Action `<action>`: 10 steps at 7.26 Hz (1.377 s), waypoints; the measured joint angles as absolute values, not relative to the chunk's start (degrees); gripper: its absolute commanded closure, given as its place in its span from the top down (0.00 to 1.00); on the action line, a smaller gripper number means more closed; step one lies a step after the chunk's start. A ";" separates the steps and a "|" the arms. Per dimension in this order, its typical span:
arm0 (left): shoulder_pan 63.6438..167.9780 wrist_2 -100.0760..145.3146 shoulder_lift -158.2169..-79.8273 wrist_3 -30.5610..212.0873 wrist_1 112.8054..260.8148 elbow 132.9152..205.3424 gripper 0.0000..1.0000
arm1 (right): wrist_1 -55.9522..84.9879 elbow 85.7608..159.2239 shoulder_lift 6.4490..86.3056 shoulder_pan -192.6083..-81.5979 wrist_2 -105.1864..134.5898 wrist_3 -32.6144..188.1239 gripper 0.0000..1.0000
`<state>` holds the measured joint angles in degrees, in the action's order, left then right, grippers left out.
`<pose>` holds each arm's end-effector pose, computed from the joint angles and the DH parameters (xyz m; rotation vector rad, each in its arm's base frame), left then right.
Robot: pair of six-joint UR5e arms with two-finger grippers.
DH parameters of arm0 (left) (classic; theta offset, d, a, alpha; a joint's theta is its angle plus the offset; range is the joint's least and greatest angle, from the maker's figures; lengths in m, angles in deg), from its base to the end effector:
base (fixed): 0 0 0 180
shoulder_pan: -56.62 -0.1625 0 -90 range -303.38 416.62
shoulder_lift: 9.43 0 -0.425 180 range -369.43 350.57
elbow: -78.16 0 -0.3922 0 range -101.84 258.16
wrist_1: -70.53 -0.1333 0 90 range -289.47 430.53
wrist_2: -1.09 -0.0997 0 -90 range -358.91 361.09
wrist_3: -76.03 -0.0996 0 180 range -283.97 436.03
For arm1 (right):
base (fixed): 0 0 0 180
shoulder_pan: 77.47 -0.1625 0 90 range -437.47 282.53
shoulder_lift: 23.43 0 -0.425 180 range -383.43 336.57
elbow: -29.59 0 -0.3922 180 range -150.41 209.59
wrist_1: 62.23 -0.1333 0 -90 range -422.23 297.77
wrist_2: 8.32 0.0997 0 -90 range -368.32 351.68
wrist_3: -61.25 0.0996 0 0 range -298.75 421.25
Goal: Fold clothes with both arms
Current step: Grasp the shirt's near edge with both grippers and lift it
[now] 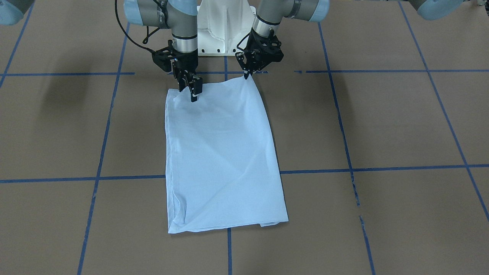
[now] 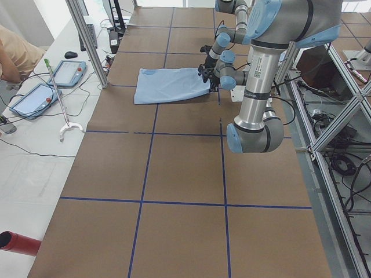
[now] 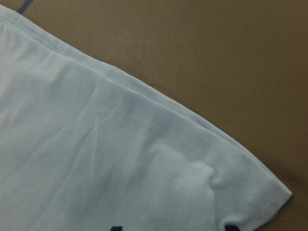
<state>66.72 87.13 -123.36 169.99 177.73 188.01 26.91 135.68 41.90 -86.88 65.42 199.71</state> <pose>0.5571 -0.2416 0.2406 0.1197 1.0623 -0.2584 -0.5779 -0.2592 0.2979 0.0152 -0.8101 1.0603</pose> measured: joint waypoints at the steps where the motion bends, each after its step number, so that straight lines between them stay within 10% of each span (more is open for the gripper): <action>1: 66.72 87.11 -123.39 169.99 177.75 188.02 0.00 | 26.94 135.56 41.80 -87.39 65.26 201.44 0.00; 7: 66.79 87.10 -123.17 169.89 177.49 189.72 0.00 | 26.85 137.36 41.71 -89.05 65.26 204.55 0.00; 10: 67.17 88.98 -122.64 169.68 168.65 201.16 0.00 | 31.76 149.42 43.08 -87.93 65.40 204.46 0.00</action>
